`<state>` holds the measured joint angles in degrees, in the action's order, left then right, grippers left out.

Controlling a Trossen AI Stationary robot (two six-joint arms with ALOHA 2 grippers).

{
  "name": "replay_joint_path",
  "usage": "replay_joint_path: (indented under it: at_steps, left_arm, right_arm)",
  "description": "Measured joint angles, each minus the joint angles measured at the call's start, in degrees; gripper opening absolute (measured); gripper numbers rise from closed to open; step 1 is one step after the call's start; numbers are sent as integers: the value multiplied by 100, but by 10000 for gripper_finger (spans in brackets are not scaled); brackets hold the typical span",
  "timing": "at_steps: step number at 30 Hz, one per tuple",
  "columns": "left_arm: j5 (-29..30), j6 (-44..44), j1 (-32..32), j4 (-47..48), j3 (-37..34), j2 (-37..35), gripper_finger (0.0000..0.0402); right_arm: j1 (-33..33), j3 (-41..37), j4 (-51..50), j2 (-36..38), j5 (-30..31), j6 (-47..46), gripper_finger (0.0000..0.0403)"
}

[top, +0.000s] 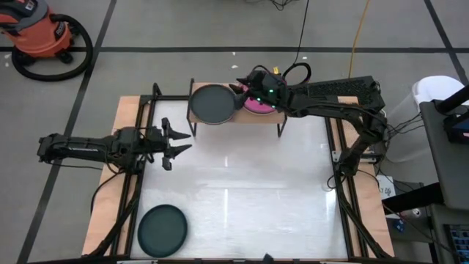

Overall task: Place and stack plates onto a shelf
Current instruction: Stack the black plate on top of the black plate on the shelf

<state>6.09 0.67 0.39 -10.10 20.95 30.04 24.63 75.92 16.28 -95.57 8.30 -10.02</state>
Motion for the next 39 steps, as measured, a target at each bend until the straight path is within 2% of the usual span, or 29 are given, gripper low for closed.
replay_joint_path:
  at_steps: [3, 7, 11, 16, 21, 23, 30, 39]
  left_arm:
    - [1, -39, -113, 733, 11, 49, 175]
    - [-63, -421, -393, 2394, 410, 401, 175]
    - [-259, -868, -793, 3623, 802, 1164, 175]
    - [-915, -1375, -1347, 4489, 1018, 2377, 175]
    - [-1963, -1694, -1823, 4527, 1025, 3185, 175]
    - [-2164, -1860, -2002, 4442, 1025, 3345, 175]
    - [-2224, -2482, -2587, 4059, 1025, 3567, 175]
    - [-1706, -2878, -3035, 3921, 1025, 4164, 175]
  right_arm:
    - [-165, 0, -207, 511, -243, 515, 208]
    - [-527, 0, -673, 1191, -243, 929, 221]
    - [-894, 0, -1150, 1739, -244, 1217, 216]
    - [-1249, 0, -1798, 2192, -242, 1289, 211]
    - [-1472, 0, -2341, 2412, -239, 1289, 211]
    - [-1540, 0, -2525, 2442, -232, 1289, 210]
    - [-1656, -2, -2995, 2453, -215, 1288, 210]
    - [-1656, -2, -3242, 2451, -213, 1154, 210]
